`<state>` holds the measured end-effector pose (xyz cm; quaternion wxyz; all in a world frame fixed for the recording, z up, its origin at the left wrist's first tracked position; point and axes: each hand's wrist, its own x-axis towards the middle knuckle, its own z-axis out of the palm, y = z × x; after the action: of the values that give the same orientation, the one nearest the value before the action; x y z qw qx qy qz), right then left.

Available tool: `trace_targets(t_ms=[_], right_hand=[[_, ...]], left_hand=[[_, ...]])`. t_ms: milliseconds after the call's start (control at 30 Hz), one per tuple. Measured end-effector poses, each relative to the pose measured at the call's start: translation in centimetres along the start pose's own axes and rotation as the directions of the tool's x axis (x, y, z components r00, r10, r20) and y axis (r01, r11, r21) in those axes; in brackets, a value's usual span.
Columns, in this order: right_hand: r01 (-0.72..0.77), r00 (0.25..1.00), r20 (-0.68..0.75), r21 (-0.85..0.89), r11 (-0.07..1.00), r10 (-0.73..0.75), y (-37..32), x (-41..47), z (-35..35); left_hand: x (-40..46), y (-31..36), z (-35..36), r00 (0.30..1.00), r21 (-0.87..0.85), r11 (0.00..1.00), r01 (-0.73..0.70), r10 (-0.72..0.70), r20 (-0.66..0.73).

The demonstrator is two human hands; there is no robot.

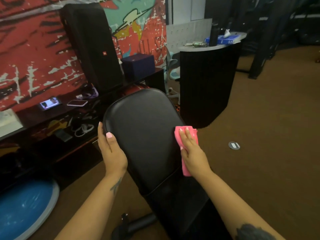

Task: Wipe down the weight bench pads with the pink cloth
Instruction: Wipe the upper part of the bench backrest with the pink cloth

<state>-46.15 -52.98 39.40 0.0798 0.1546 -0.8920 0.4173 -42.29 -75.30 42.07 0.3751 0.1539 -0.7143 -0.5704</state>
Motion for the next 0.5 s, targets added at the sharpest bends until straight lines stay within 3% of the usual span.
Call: trace_targets(t_ms=[100,200,500], right_hand=[[0.109,0.993,0.048,0.012,0.994,-0.11,0.5,-2.4,0.9],[0.111,0.992,0.059,-0.036,0.993,-0.109,2.2,-4.2,0.9],[-0.167,0.985,-0.042,0.001,0.986,0.167,0.3,-0.8,0.0]], left_hand=[[0.0,-0.1,0.1,1.0,-0.027,0.999,-0.022,0.022,0.003],[-0.3,0.0,0.3,0.999,-0.025,0.999,-0.026,0.027,0.02],[-0.3,0.5,0.4,1.0,-0.036,0.999,-0.007,0.008,0.026]])
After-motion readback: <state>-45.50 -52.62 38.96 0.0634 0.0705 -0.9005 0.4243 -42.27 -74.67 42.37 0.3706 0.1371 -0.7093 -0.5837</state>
